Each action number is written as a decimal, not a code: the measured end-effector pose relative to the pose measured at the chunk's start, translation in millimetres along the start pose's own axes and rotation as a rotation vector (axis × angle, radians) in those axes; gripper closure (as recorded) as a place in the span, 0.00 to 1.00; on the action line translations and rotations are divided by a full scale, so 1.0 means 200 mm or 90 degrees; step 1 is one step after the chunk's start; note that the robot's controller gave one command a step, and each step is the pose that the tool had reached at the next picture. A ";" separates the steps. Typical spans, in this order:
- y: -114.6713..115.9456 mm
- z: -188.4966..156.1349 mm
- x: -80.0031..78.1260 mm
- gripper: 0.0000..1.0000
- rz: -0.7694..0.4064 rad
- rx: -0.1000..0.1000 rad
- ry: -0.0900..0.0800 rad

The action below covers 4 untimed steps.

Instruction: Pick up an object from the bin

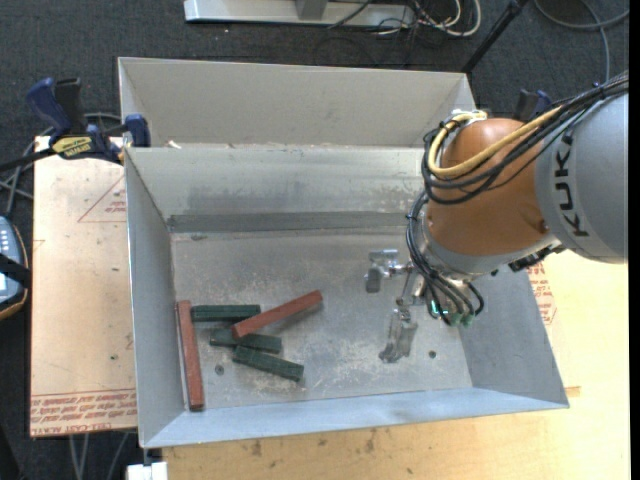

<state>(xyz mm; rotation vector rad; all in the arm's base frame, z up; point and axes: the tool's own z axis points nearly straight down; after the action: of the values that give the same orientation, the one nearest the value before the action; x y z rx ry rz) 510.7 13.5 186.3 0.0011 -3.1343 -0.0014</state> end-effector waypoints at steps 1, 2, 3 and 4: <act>0.00 -0.02 -0.01 0.00 0.000 0.000 -0.005; 0.23 0.15 -0.14 0.00 -0.022 0.001 -0.010; 0.38 0.27 -0.19 0.00 -0.143 -0.001 -0.005; 0.45 0.37 -0.22 0.00 -0.263 0.001 -0.006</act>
Offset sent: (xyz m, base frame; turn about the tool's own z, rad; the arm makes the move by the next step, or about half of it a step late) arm 0.0460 0.0889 -0.0626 -0.0708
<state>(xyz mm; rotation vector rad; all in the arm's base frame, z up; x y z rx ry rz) 553.2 102.8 112.0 0.6466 -3.0771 -0.0005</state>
